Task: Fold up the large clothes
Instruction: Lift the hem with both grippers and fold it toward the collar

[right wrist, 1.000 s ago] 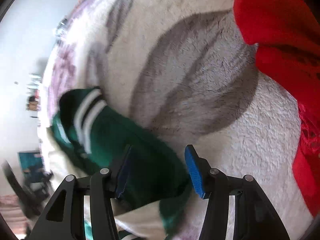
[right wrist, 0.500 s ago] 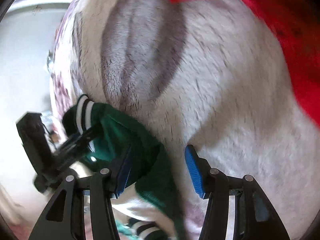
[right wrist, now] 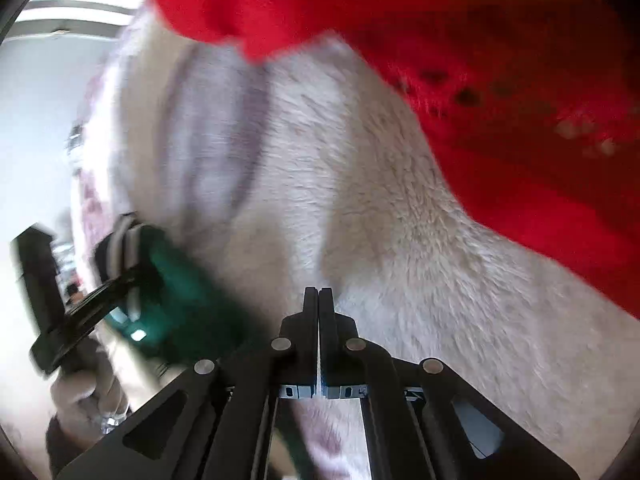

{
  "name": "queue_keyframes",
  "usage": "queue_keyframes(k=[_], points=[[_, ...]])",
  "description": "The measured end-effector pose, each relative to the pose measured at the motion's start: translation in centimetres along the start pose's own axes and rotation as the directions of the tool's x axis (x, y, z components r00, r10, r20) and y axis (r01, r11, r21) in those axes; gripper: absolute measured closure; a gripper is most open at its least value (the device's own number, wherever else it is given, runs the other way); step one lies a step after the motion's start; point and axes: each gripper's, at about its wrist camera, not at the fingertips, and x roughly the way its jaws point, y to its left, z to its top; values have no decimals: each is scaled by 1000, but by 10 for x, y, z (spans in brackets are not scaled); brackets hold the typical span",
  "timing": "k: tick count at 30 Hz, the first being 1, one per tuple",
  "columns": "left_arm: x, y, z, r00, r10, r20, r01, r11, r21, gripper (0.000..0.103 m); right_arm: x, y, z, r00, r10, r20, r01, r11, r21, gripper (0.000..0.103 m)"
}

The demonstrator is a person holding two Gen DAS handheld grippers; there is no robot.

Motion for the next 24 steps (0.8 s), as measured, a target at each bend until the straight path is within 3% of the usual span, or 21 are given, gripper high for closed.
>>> queue_keyframes(k=[1,2,4,6,8,11,13,14,15,18,19,23,24], points=[[-15,-1,-5,999,0,36,1,1000,-2,51,-9,-1,-10,999,23,-25,-23,1000,-5,96],[-31,-1,-13,997,2,79,-2,1000,-3,26,-16,-3,-22,999,33,-37,-33,999,-9,88],[-60,3,-32,986,55,158,-51,998,-32,3,-30,-6,-54,998,44,-35,-45,998,-36,38],[-82,7,-56,968,137,209,-127,990,-65,3,-31,-11,-94,998,32,-59,-35,998,-58,34],[-105,15,-95,930,270,248,-248,962,-118,3,-18,-17,-142,995,0,-104,-9,997,-80,34],[-113,24,-165,849,474,233,-438,878,-191,3,6,-16,-210,990,-54,-132,37,990,-133,34],[-99,29,-215,802,570,176,-537,818,-205,3,22,-5,-252,991,-104,-88,86,977,-194,34],[-90,27,-253,787,603,127,-574,793,-205,3,29,0,-270,990,-129,-62,113,971,-212,34],[-80,23,-282,784,613,92,-590,784,-194,3,34,4,-282,989,-143,-39,130,964,-232,34],[-44,15,-333,814,580,-23,-576,803,-149,3,47,17,-310,976,-209,60,217,936,-278,34],[-33,13,-346,815,578,-45,-577,803,-148,3,51,18,-315,970,-227,90,243,930,-276,34],[-5,23,-348,847,525,-88,-531,824,-197,3,62,20,-318,958,-234,164,271,924,-269,41],[-1,25,-338,847,524,-87,-530,824,-198,3,65,21,-317,954,-242,179,285,918,-276,56]])
